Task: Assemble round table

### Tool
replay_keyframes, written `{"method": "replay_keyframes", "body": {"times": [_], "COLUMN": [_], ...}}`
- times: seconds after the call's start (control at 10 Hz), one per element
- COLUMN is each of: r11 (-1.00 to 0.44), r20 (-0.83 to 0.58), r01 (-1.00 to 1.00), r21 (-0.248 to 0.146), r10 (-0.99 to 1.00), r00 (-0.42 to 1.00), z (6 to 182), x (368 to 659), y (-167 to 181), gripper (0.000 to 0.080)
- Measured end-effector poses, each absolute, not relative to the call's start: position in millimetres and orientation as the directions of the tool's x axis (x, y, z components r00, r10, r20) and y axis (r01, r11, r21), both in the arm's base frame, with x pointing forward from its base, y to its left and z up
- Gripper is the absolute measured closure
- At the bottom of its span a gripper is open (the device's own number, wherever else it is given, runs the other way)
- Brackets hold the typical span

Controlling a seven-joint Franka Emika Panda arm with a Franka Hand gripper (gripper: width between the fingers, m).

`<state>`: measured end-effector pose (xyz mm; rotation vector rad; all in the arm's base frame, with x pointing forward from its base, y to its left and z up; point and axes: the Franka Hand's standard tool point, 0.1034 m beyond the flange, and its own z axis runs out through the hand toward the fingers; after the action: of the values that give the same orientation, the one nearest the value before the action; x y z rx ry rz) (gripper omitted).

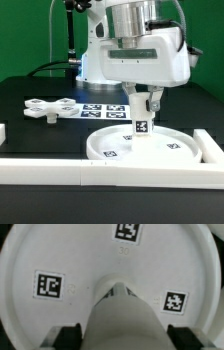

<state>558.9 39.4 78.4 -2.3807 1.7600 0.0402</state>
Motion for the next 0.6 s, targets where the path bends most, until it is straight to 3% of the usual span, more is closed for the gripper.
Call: {"method": "replay_keyframes", "body": {"times": [0.4,0.6], "r11": [0.147,0.225], "r20": [-0.215,-0.232], "r01": [-0.986,-0.972], "r21": [-0.081,-0.066], "r10": [-0.968,-0.951], "r00": [-0.127,-0.205], "z": [77.4,77.4], "x": [559.8,560.1], "y": [42.4,43.6], "gripper": [0.039,0.0385]}}
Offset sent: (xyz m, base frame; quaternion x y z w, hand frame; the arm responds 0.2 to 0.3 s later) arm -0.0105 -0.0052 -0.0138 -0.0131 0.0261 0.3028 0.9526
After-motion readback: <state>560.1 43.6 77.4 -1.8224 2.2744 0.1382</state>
